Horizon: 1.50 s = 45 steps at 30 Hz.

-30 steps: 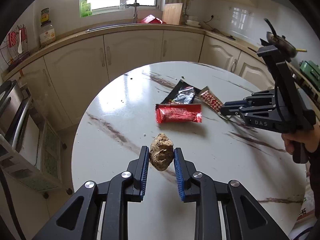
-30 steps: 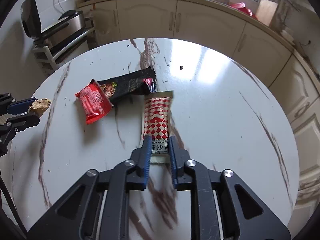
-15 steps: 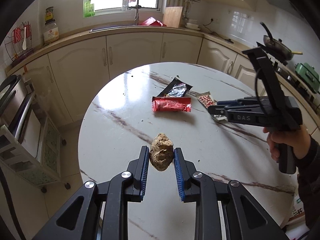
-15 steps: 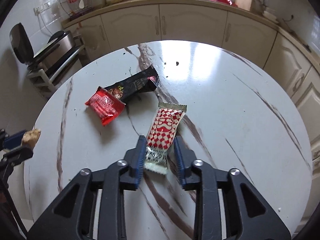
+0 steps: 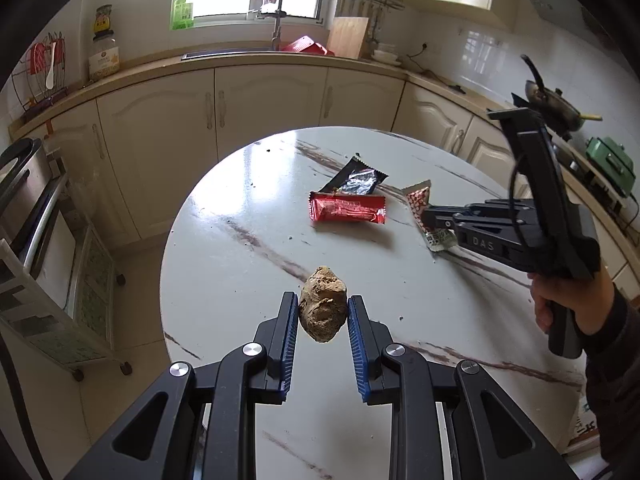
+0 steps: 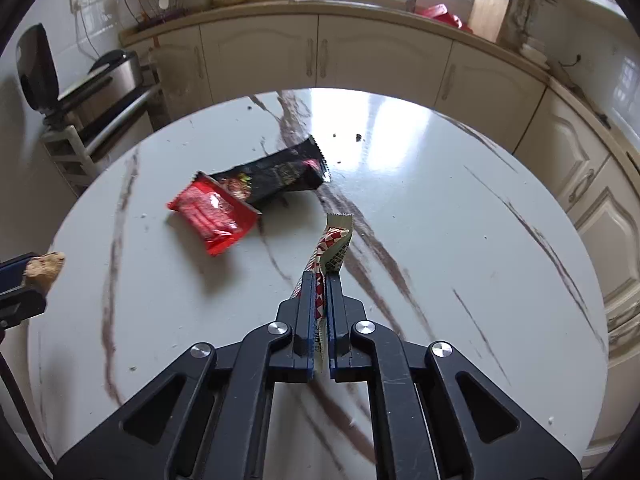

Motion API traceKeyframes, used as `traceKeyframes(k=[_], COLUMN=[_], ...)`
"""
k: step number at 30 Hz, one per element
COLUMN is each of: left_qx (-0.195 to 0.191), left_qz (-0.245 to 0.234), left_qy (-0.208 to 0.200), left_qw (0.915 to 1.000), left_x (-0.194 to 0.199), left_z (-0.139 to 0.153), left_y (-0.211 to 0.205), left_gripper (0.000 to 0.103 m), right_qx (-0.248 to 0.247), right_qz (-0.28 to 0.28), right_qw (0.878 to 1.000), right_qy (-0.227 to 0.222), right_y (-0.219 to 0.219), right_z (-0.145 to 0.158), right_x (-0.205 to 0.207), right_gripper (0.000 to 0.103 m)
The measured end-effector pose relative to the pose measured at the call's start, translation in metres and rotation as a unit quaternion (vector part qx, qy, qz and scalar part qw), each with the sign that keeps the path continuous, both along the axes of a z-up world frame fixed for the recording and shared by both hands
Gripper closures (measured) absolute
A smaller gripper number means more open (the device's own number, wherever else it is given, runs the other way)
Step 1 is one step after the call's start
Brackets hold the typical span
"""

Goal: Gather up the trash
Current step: 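Lift brown lump and striped wrapper and carry them toward the bucket, then open both tools over the blue bucket, dropping lump and wrapper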

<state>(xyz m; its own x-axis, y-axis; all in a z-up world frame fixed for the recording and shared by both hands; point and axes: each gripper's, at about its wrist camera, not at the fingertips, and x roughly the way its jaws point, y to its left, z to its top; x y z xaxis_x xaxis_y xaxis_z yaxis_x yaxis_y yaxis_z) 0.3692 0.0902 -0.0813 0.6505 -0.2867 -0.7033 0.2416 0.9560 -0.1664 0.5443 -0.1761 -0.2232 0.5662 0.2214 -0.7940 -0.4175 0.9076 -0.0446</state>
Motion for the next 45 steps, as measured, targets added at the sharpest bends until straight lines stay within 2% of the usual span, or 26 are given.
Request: traceKeyframes(k=[3, 6, 10, 14, 19, 23, 29, 34, 36, 39, 42, 45], left_qx=[-0.013, -0.028, -0.044, -0.037, -0.028, -0.022, -0.04, -0.05, -0.053, -0.056, -0.059, -0.057], left_qz=[0.002, 0.016, 0.044, 0.088, 0.165, 0.219, 0.244, 0.245, 0.241, 0.235, 0.24, 0.252], left_qy=[-0.006, -0.014, -0.023, -0.015, 0.011, 0.048, 0.107, 0.142, 0.147, 0.149, 0.157, 0.158], left_qw=[0.9999, 0.9994, 0.9978, 0.9953, 0.9859, 0.9743, 0.963, 0.9579, 0.9579, 0.9588, 0.9561, 0.9529], left_x=[-0.009, -0.024, -0.054, -0.089, -0.136, -0.162, -0.167, -0.147, -0.132, -0.116, -0.096, -0.081], left_z=[0.003, 0.006, 0.008, 0.001, -0.025, -0.06, -0.115, -0.151, -0.158, -0.171, -0.182, -0.187], left_y=[0.01, 0.029, 0.067, 0.113, 0.186, 0.233, 0.261, 0.268, 0.269, 0.271, 0.273, 0.273], left_gripper=[0.082, 0.082, 0.082, 0.082, 0.082, 0.082, 0.082, 0.082, 0.082, 0.082, 0.076, 0.062], right_qx=[0.032, 0.061, 0.093, 0.132, 0.143, 0.123, 0.086, 0.062, 0.057, 0.058, 0.066, 0.075], right_qz=[-0.002, 0.024, 0.087, 0.159, 0.218, 0.235, 0.236, 0.216, 0.208, 0.191, 0.181, 0.174], right_qw=[0.999, 0.997, 0.991, 0.978, 0.965, 0.963, 0.961, 0.962, 0.962, 0.968, 0.971, 0.973], right_qy=[-0.011, -0.03, -0.042, -0.025, 0.013, 0.05, 0.119, 0.156, 0.166, 0.153, 0.142, 0.134], right_y=[-0.002, 0.012, 0.065, 0.137, 0.22, 0.278, 0.331, 0.351, 0.353, 0.346, 0.338, 0.334], right_z=[0.017, 0.039, 0.06, 0.059, 0.029, -0.016, -0.091, -0.143, -0.153, -0.154, -0.146, -0.137], right_x=[-0.019, -0.048, -0.092, -0.136, -0.167, -0.175, -0.164, -0.146, -0.14, -0.133, -0.126, -0.122], right_gripper=[0.098, 0.098, 0.098, 0.098, 0.098, 0.098, 0.097, 0.088, 0.074, 0.063, 0.061, 0.06])
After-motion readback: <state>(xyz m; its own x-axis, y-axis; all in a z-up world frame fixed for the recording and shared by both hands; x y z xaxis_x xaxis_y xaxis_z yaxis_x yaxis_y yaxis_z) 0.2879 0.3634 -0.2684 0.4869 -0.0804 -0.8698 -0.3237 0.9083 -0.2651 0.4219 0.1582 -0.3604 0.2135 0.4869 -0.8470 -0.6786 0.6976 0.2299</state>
